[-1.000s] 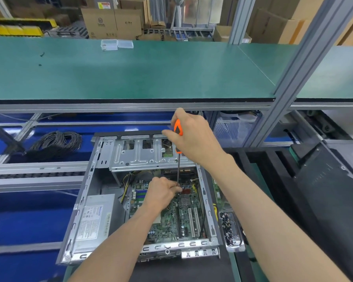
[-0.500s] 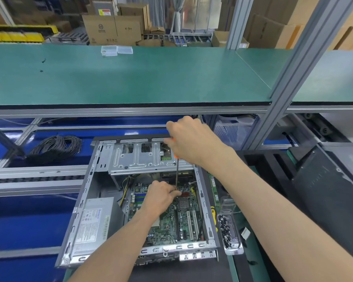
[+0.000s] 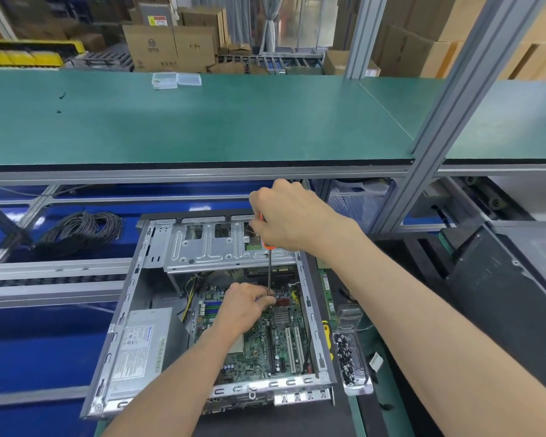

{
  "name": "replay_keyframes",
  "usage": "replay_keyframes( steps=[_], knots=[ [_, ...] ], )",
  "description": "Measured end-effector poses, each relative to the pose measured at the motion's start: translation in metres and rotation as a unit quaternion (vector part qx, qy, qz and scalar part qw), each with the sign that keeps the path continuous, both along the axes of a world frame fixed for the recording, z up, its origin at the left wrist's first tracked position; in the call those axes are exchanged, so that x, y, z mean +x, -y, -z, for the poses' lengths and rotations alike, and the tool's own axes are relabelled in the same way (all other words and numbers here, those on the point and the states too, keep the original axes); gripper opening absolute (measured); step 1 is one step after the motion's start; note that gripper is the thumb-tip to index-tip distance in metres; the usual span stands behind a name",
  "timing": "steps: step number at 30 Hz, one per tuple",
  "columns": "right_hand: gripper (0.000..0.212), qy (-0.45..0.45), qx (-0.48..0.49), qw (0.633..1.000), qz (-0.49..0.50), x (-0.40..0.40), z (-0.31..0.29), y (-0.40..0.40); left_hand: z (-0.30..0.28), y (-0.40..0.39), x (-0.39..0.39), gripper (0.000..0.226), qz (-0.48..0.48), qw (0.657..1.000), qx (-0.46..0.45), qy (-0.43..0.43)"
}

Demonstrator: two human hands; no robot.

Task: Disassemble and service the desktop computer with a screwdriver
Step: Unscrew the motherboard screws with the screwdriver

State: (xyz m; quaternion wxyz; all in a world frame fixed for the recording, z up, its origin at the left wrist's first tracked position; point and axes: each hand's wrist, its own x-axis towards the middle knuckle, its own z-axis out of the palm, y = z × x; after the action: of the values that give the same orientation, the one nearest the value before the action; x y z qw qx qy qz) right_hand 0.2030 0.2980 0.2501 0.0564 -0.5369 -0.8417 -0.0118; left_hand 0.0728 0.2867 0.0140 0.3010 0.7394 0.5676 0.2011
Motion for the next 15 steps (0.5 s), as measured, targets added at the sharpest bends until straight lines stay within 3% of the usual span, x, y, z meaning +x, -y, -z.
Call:
replay_keyframes(
  steps=[2,5,7,10,15],
  knots=[
    [0.012,-0.021,-0.06,0.997,-0.041,0.004,-0.004,-0.001,-0.001,-0.001,-0.001,0.019,0.006,0.999,-0.009,0.03],
    [0.022,-0.067,-0.127,0.987,-0.068,0.01,-0.01,0.002,-0.005,0.001,-0.001,0.013,0.008,0.997,0.012,0.071],
    [0.014,-0.042,-0.072,0.996,-0.034,0.011,-0.009,0.003,-0.008,0.004,-0.001,0.012,0.0,0.995,0.038,0.088],
    [0.036,0.047,0.006,0.998,0.049,0.008,-0.007,0.001,-0.011,0.007,-0.002,0.015,0.0,0.994,0.054,0.092],
    [0.013,0.005,-0.091,0.995,-0.039,0.007,-0.012,0.001,-0.011,0.007,-0.003,0.017,0.015,0.995,0.039,0.089]
  ],
)
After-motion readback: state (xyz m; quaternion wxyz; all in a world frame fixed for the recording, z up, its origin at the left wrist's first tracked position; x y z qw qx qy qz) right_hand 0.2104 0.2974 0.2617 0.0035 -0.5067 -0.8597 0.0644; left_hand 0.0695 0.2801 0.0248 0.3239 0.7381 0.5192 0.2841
